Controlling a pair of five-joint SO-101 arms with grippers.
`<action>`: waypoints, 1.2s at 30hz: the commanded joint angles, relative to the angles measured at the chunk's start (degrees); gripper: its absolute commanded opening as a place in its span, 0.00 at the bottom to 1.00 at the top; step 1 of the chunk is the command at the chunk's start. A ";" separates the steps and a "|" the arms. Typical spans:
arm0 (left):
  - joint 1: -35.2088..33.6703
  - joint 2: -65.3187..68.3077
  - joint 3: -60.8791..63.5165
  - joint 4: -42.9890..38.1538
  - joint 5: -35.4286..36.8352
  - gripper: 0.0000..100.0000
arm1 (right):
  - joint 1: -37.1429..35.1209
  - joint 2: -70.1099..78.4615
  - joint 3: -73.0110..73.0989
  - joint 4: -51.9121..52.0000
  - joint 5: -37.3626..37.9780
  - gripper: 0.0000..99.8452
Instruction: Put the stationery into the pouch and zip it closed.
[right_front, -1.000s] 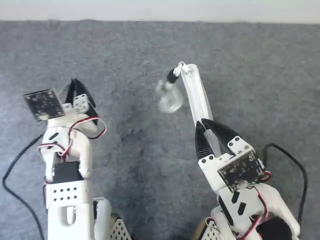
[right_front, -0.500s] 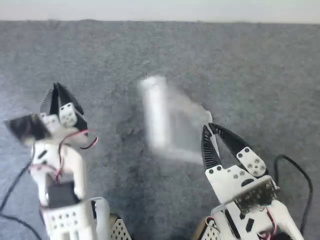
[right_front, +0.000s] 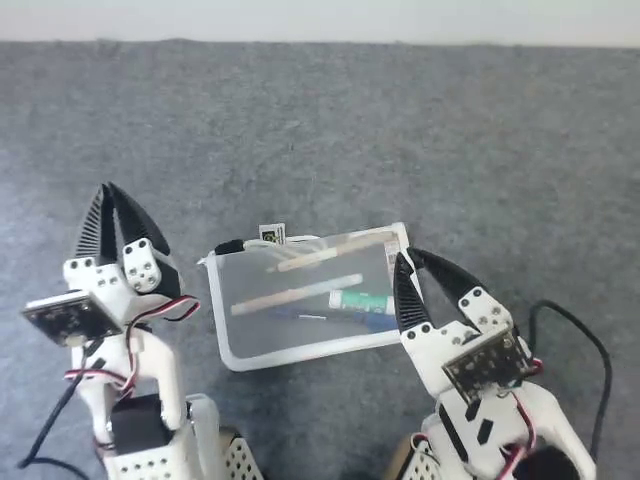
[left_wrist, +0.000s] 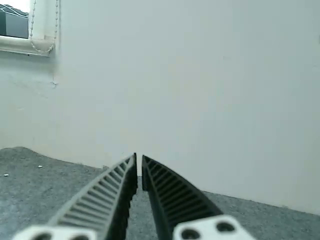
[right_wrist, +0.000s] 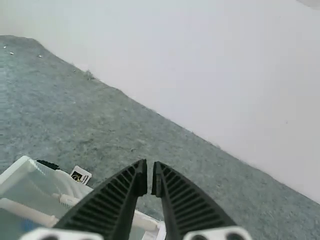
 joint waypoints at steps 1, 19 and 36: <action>0.18 0.18 0.31 0.09 -0.44 0.01 | -0.04 -0.13 0.35 -0.48 -0.09 0.03; 13.36 0.09 8.13 -0.18 -0.88 0.01 | 16.57 -0.13 10.64 1.01 -0.35 0.03; 13.36 0.18 15.16 3.25 -0.88 0.01 | 16.66 -0.13 33.76 -1.63 -5.10 0.01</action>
